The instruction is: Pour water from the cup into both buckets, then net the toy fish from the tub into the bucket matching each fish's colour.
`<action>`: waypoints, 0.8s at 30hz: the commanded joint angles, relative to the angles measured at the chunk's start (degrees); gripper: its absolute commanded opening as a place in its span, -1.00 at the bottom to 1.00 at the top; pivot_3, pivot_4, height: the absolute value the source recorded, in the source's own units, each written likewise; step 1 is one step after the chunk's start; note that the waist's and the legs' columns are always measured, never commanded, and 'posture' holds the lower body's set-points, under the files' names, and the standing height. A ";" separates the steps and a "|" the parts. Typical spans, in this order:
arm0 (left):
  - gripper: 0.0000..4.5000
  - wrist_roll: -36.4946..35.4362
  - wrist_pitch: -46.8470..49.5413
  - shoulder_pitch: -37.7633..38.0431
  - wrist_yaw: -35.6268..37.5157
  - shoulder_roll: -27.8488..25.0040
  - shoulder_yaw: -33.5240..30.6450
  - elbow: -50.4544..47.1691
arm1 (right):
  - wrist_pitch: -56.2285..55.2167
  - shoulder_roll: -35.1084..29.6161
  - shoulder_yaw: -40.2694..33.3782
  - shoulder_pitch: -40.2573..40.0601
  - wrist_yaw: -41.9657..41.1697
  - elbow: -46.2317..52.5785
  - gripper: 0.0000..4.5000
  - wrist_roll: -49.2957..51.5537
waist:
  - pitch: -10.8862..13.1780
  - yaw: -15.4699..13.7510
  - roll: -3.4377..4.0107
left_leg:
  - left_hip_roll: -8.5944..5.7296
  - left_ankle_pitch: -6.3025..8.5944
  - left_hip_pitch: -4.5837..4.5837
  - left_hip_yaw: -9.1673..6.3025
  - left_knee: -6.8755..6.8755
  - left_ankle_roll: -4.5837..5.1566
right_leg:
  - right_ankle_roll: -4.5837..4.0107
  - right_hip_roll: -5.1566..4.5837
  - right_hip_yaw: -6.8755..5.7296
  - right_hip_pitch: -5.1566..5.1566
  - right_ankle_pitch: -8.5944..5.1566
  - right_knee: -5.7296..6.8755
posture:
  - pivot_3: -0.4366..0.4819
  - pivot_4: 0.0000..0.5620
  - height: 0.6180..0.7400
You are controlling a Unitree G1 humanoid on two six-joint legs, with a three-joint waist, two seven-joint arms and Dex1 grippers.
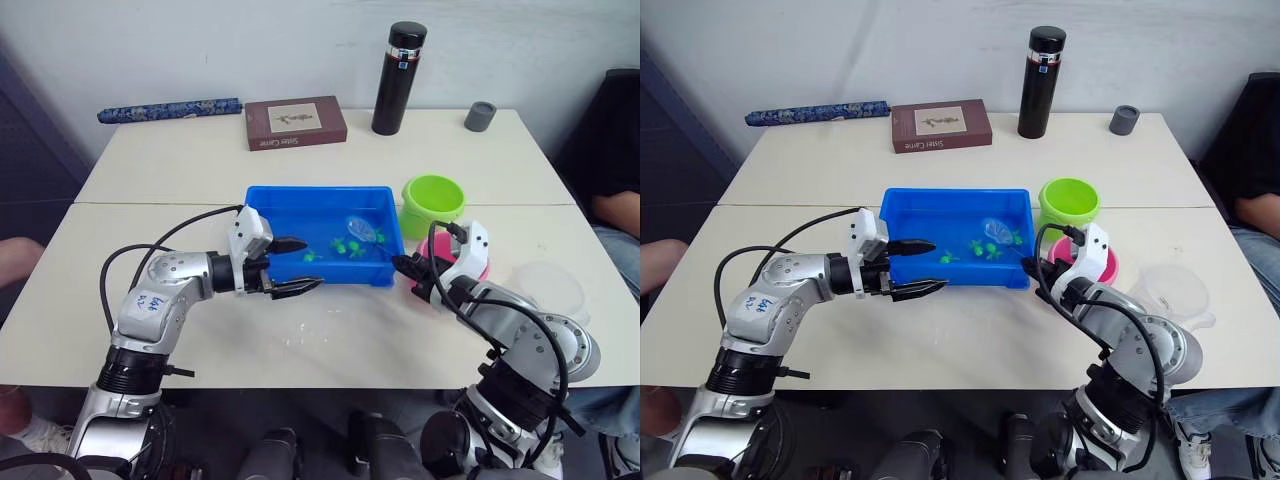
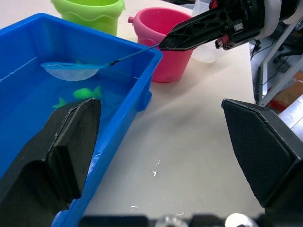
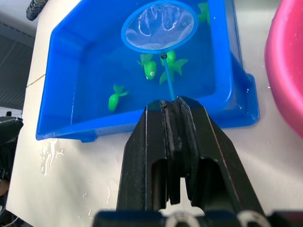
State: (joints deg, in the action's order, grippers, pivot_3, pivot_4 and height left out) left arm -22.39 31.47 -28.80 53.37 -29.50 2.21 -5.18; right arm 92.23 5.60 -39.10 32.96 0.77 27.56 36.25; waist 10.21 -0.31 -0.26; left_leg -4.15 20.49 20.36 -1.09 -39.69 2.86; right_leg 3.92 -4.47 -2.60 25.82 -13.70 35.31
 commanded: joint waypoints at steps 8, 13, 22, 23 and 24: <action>0.96 -0.17 -3.23 -0.11 -0.27 -0.26 -0.60 -1.13 | 0.27 0.03 -4.63 1.26 19.16 -7.95 -1.00 23.09 | 0.01 0.50 0.01 | 0.03 -0.03 0.00 0.04 0.15 -0.04 | -0.04 0.00 0.04 0.09 -0.02 -0.01 | -0.05 -0.47 1.00; 0.96 -0.18 -3.73 0.24 -0.76 -0.04 -0.63 -1.29 | 0.27 -0.31 -7.52 2.82 30.13 -12.31 -1.00 32.51 | 0.01 0.51 0.02 | 0.03 -0.04 0.01 0.06 0.18 -0.04 | -0.05 0.00 0.07 0.10 -0.03 -0.02 | -0.05 -0.47 1.00; 0.96 -0.22 -4.19 -0.04 -1.43 0.16 -0.52 -0.89 | -1.69 -5.59 -6.14 3.39 43.41 -16.64 -1.00 43.83 | 0.01 0.50 0.02 | 0.05 -0.07 0.01 0.07 0.31 0.01 | -0.04 -0.02 0.08 0.10 -0.03 -0.13 | -0.05 -0.47 1.00; 0.96 -0.24 -4.23 -0.05 -1.45 0.16 -0.49 -0.85 | -2.97 -6.31 -5.21 2.93 45.19 -16.60 -1.00 45.72 | 0.01 0.51 0.02 | 0.05 -0.08 0.01 0.07 0.35 0.02 | -0.04 -0.02 0.08 0.10 -0.03 -0.15 | -0.05 -0.47 1.00; 0.96 -0.23 -4.33 -0.14 -1.45 0.24 -0.43 -0.68 | -4.57 -7.39 -3.95 2.30 47.16 -16.40 -1.00 48.19 | 0.01 0.50 0.02 | 0.05 -0.09 0.01 0.07 0.39 0.03 | -0.04 -0.02 0.07 0.10 -0.03 -0.18 | -0.05 -0.47 1.00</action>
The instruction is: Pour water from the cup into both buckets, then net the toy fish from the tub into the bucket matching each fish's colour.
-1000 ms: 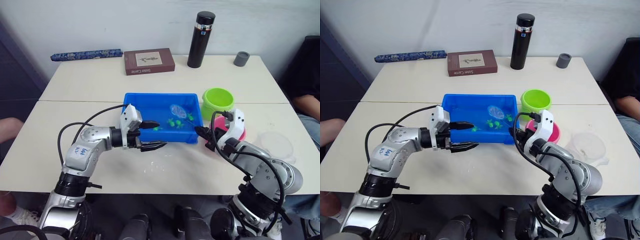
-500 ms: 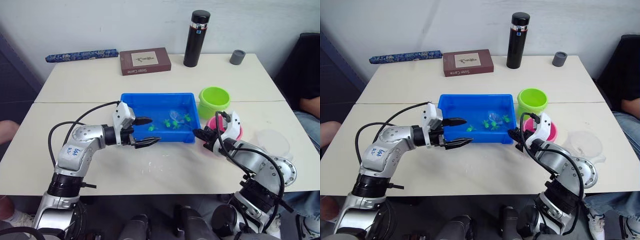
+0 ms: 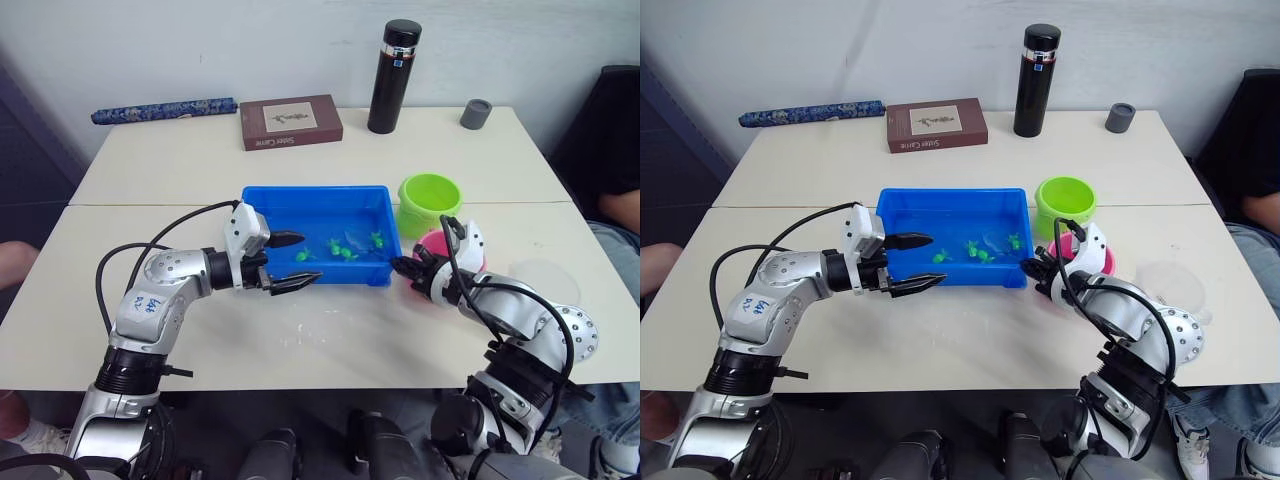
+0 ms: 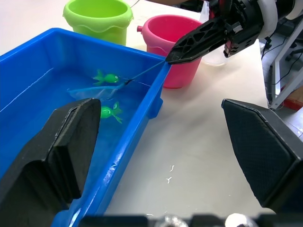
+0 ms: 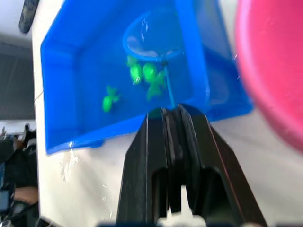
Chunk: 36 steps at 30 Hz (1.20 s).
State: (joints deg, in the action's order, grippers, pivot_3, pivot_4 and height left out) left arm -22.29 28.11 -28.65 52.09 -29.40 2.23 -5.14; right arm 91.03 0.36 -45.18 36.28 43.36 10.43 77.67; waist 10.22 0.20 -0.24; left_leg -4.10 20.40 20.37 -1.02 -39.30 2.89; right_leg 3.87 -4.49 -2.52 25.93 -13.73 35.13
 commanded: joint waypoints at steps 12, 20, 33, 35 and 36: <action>0.96 0.20 -2.11 -3.08 0.73 1.59 0.99 2.48 | -11.28 -30.79 27.69 -9.89 -6.91 9.80 -1.00 16.37 | 0.01 -0.29 0.01 | 0.01 -0.03 0.11 0.00 0.11 0.16 | 0.10 -0.04 -0.06 -0.07 0.05 -0.40 | -0.05 -0.47 1.00; 0.96 0.26 -2.38 -4.57 1.31 1.80 1.17 4.61 | -20.99 -45.90 39.85 -12.89 -34.45 21.33 -1.00 -8.43 | 0.02 -0.73 0.00 | 0.09 0.05 0.13 -0.04 0.12 0.29 | 0.18 0.00 -0.14 -0.18 0.09 -0.71 | -0.05 -0.47 1.00; 0.96 -1.53 -0.57 -9.05 1.40 5.30 1.10 7.14 | -30.59 -51.29 33.13 -16.28 -47.65 26.14 -1.00 -24.54 | 0.03 -1.92 -0.01 | 0.04 0.06 0.20 -0.12 0.12 0.27 | 0.35 0.00 -0.21 -0.28 0.19 -1.15 | -0.05 -0.47 1.00; 0.96 -1.73 -0.45 -9.95 1.45 5.96 1.02 7.65 | -30.55 -52.66 30.25 -16.46 -48.39 24.87 -1.00 -26.11 | 0.03 -1.95 -0.01 | 0.03 0.06 0.21 -0.12 0.12 0.27 | 0.35 0.00 -0.23 -0.28 0.20 -1.16 | -0.05 -0.47 1.00; 0.96 -1.71 -0.43 -10.35 1.50 6.31 1.16 7.82 | -31.25 -54.13 29.55 -16.80 -49.36 23.87 -1.00 -28.08 | 0.03 -2.01 -0.01 | 0.03 0.06 0.21 -0.12 0.12 0.27 | 0.35 0.00 -0.23 -0.28 0.20 -1.16 | -0.05 -0.47 1.00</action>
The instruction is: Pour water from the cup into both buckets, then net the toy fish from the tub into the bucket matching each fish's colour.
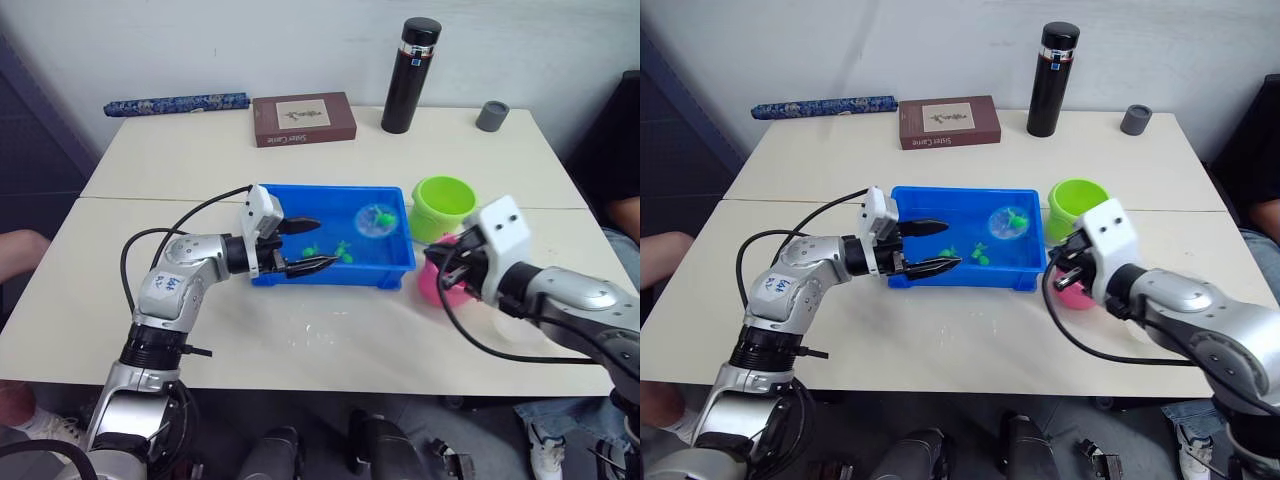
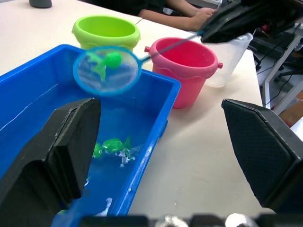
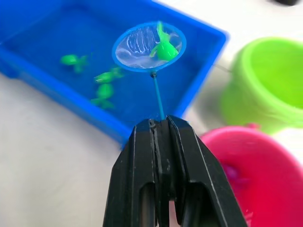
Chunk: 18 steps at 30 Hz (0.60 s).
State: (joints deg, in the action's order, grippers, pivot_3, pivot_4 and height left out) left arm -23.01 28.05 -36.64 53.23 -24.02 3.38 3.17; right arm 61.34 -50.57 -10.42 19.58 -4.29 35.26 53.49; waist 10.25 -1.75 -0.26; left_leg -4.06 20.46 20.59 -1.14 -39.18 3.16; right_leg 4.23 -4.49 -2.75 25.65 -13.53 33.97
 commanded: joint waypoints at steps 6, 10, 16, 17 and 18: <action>0.96 -0.54 -0.31 -3.35 0.71 1.90 0.48 -0.03 | -9.49 -8.78 -1.58 -1.29 -5.94 -6.03 -1.00 -17.19 | 0.00 0.03 0.00 | -0.01 0.00 -0.01 0.00 0.00 0.00 | 0.00 0.00 -0.01 -0.02 0.00 -0.03 | -0.05 -0.47 1.00; 0.96 -0.39 -0.37 -3.50 0.77 1.74 0.42 0.15 | -20.42 -13.45 7.33 -0.91 -8.22 -10.92 -1.00 -32.28 | 0.00 0.35 0.01 | 0.00 0.00 -0.03 0.02 0.00 -0.02 | 0.00 0.02 0.00 -0.01 0.00 -0.01 | -0.05 -0.47 1.00; 0.96 -0.44 -0.04 -3.18 0.48 1.41 0.27 -0.66 | -36.79 -20.38 21.05 1.62 -10.96 -17.85 -1.00 -56.08 | 0.00 0.30 0.01 | -0.03 -0.01 -0.06 0.07 -0.01 -0.05 | 0.00 0.03 0.03 0.02 0.00 -0.02 | -0.05 -0.47 1.00; 0.96 -0.45 0.01 -3.10 0.43 1.37 0.25 -0.78 | -39.17 -21.37 22.67 2.29 -10.80 -19.35 -1.00 -60.12 | 0.00 0.30 0.01 | -0.03 -0.01 -0.06 0.07 0.00 -0.05 | 0.00 0.03 0.03 0.02 0.00 -0.02 | -0.05 -0.47 1.00; 0.96 -0.45 0.08 -3.00 0.34 1.36 0.25 -0.96 | -42.21 -23.12 24.58 3.24 -10.95 -21.08 -1.00 -65.40 | 0.00 0.30 0.02 | -0.03 -0.01 -0.06 0.07 -0.01 -0.05 | 0.00 0.03 0.03 0.02 0.00 -0.03 | -0.05 -0.47 1.00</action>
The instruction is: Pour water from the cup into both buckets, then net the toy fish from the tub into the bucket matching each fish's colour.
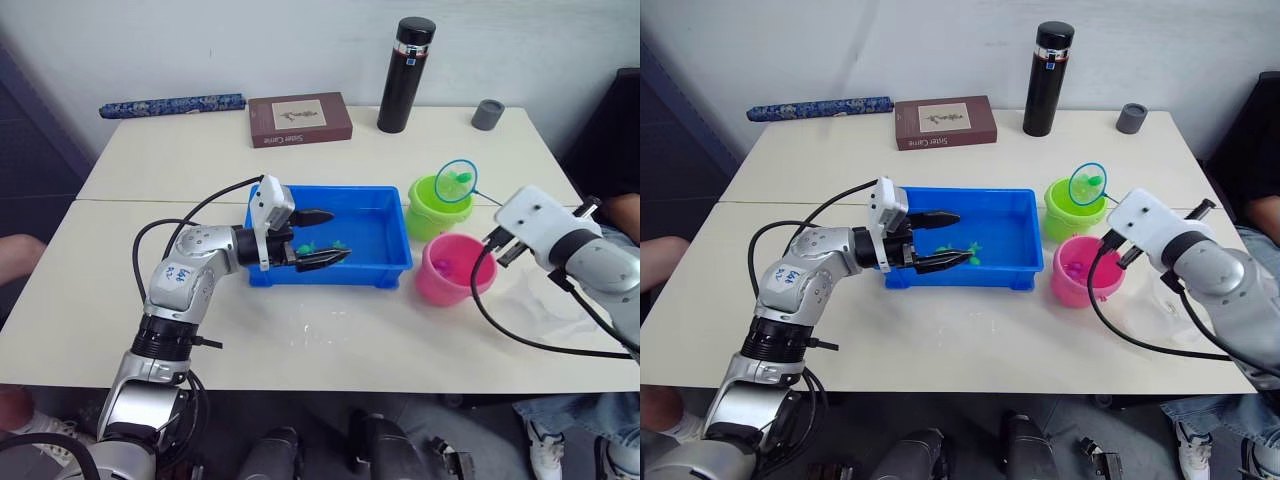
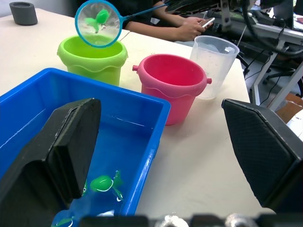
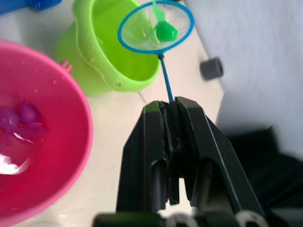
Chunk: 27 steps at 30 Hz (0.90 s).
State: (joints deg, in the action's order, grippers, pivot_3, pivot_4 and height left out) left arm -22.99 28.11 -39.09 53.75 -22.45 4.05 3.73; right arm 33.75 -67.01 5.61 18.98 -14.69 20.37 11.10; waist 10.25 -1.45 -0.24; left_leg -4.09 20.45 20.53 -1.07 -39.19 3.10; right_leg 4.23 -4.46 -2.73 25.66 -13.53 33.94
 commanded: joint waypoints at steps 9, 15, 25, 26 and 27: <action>0.96 0.71 -0.89 0.17 0.10 -1.51 -0.04 -1.16 | -25.50 -4.13 4.29 6.83 -4.90 -14.49 -1.00 -29.20 | 0.02 0.02 0.03 | -0.03 -0.05 0.00 0.03 -0.02 -0.13 | 0.00 0.02 -0.01 0.02 0.00 -0.02 | -0.05 -0.47 1.00; 0.96 2.68 -2.15 3.83 3.69 -8.83 -0.67 -0.40 | -11.12 10.03 -7.38 6.70 -14.99 -2.66 -1.00 -7.29 | 0.02 0.63 0.03 | 0.12 -0.04 -0.09 0.02 -0.02 -0.24 | -0.01 0.15 -0.03 -0.05 0.00 0.05 | -0.05 -0.47 1.00; 0.96 3.42 -1.47 6.96 3.36 -15.66 -2.80 -2.44 | -13.95 13.27 3.63 8.27 -23.68 -0.52 -1.00 -13.95 | 0.02 -0.18 0.04 | 0.01 -0.01 -0.08 -0.11 -0.04 -0.20 | -0.07 0.01 -0.08 -0.10 -0.03 0.18 | -0.05 -0.47 1.00; 0.96 3.28 -1.02 7.09 3.09 -15.76 -3.06 -2.80 | -14.92 13.65 4.82 8.75 -24.11 -1.37 -1.00 -15.06 | 0.02 -0.13 0.04 | 0.00 -0.01 -0.07 -0.11 -0.04 -0.19 | -0.06 0.00 -0.07 -0.09 -0.03 0.19 | -0.05 -0.47 1.00; 0.96 3.19 -0.57 7.26 2.81 -15.89 -3.28 -3.14 | -15.54 14.33 5.92 9.27 -24.44 -2.42 -1.00 -15.85 | 0.02 -0.06 0.04 | -0.01 -0.01 -0.06 -0.11 -0.04 -0.18 | -0.06 0.00 -0.07 -0.09 -0.03 0.18 | -0.05 -0.47 1.00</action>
State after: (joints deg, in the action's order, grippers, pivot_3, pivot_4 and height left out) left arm -19.30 26.83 -32.03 57.22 -37.45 2.62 2.95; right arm 20.90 -53.29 10.48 26.48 -38.16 19.17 -1.95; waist 10.28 -1.51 -0.20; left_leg -4.11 20.44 20.47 -1.17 -39.22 2.93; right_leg 4.18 -4.46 -2.79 25.57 -13.55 34.12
